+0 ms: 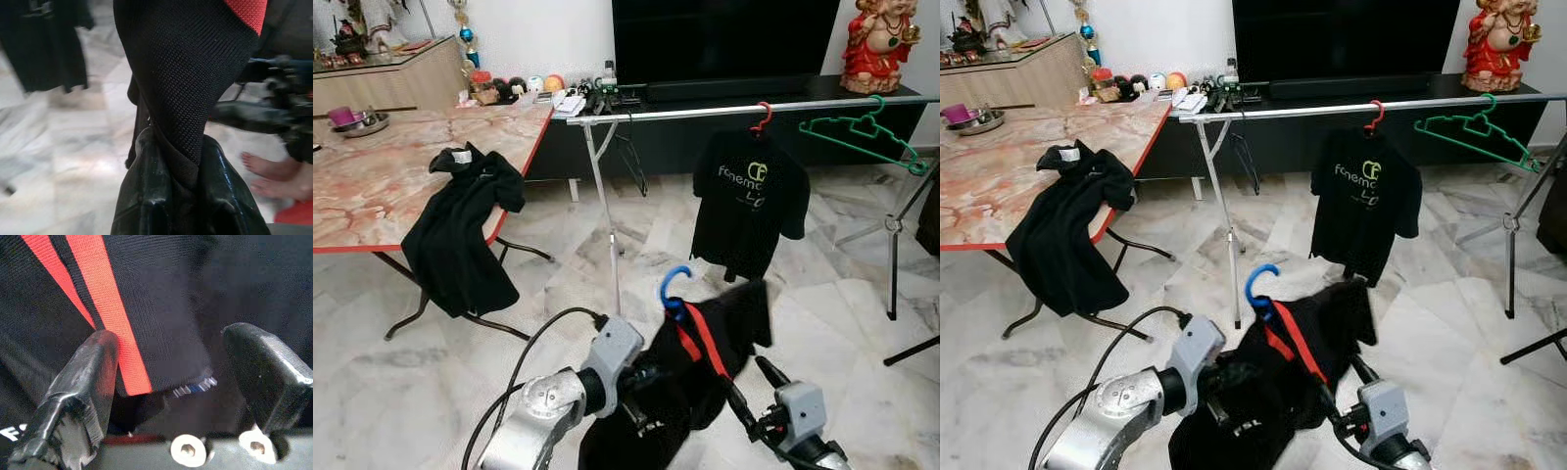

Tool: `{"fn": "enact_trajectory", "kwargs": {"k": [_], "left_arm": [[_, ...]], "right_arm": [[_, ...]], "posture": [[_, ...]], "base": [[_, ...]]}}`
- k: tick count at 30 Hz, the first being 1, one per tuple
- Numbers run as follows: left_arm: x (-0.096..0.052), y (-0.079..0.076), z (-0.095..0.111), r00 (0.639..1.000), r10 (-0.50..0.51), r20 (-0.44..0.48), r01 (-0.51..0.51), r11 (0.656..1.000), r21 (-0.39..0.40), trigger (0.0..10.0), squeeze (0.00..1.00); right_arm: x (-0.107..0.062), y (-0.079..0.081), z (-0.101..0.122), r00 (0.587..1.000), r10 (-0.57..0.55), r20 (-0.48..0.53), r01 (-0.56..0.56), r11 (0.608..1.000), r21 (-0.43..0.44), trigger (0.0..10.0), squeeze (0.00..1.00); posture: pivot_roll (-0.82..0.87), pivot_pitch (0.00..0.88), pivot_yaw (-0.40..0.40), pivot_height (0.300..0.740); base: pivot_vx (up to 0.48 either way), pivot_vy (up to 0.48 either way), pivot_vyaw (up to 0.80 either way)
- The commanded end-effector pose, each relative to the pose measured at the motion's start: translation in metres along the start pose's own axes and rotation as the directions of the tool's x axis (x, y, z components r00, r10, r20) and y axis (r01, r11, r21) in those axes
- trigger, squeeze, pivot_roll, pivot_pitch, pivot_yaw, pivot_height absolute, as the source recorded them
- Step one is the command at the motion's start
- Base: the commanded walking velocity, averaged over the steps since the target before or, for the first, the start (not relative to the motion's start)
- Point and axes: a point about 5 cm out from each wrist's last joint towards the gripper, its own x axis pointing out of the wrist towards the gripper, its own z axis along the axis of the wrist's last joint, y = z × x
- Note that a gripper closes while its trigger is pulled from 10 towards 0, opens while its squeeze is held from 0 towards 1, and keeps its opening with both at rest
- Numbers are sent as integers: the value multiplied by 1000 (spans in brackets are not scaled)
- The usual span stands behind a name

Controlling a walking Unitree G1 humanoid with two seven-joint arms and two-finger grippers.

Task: Hang hanger

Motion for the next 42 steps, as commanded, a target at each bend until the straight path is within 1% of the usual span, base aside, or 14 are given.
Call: {"fn": "enact_trajectory", "kwargs": {"k": [1, 5, 6, 10, 12, 15, 17, 19, 20, 22, 23, 32, 42], "left_arm": [[1, -3, 17, 997, -43, 56, 42, 999, 24, 10000, 0], [1, -7, 21, 995, -82, 51, 80, 996, 35, 10000, 0], [1, -7, 21, 995, -82, 51, 80, 996, 35, 10000, 0], [2, -11, 24, 994, -103, 49, 101, 994, 39, 10000, 0], [2, -12, 25, 993, -109, 48, 107, 994, 38, 10000, 0], [2, -12, 26, 993, -112, 48, 110, 993, 38, 10000, 0], [3, -11, 26, 993, -108, 48, 106, 994, 36, 10000, 0], [4, -11, 25, 993, -107, 41, 105, 994, 41, 10000, 0], [4, -11, 25, 993, -107, 40, 105, 994, 43, 10000, 0], [4, -11, 26, 994, -107, 39, 105, 994, 42, 10000, 0], [4, -11, 26, 994, -106, 39, 104, 994, 42, 10000, 0], [4, -9, 27, 994, -100, 33, 98, 994, 40, 10000, 0], [4, -9, 27, 995, -96, 32, 95, 995, 43, 10000, 0]], "right_arm": [[0, 2, 0, 1000, 7, -3, -7, 1000, -1, 10000, 0], [0, -1, -2, 998, -47, -32, 46, 999, -26, 10000, 0], [0, -1, -2, 998, -47, -32, 46, 999, -26, 10000, 0], [-1, 2, -10, 995, -38, -93, 37, 999, -15, 10000, 0], [-1, 1, -10, 994, -47, -93, 46, 999, -19, 10000, 0], [2, -2, -7, 993, -85, -84, 83, 996, -29, 10000, 0], [4, -5, -8, 989, -110, -103, 107, 994, -36, 10000, 0], [5, -8, -9, 982, -148, -115, 148, 989, -8, 10000, 0], [6, -8, -8, 982, -149, -112, 149, 989, -6, 7176, 0], [6, -8, -8, 983, -148, -111, 148, 989, -8, 7176, 0], [7, -7, -9, 982, -149, -114, 151, 989, 8, 0, 0], [10, -2, -10, 980, -159, -119, 163, 986, 20, 0, 0], [13, -3, -7, 980, -164, -112, 167, 986, 20, 0, 0]], "posture": [[7, 0, 52, 740], [10, 0, 47, 740], [10, 0, 47, 740], [20, 5, 41, 740], [23, 14, 37, 740], [22, 29, 37, 740], [21, 34, 36, 740], [26, 42, 37, 740], [28, 47, 38, 740], [28, 47, 38, 740], [28, 50, 39, 740], [31, 59, 41, 740], [32, 59, 39, 740]], "base": [[0, 0, 0], [0, 0, 0], [0, 0, 0], [0, 0, 0], [0, 0, 0], [0, 0, 0], [0, 0, 0], [0, 0, 0], [0, 0, 0], [0, 0, 0], [0, 0, 0], [0, 0, 0], [0, 0, 0]]}}
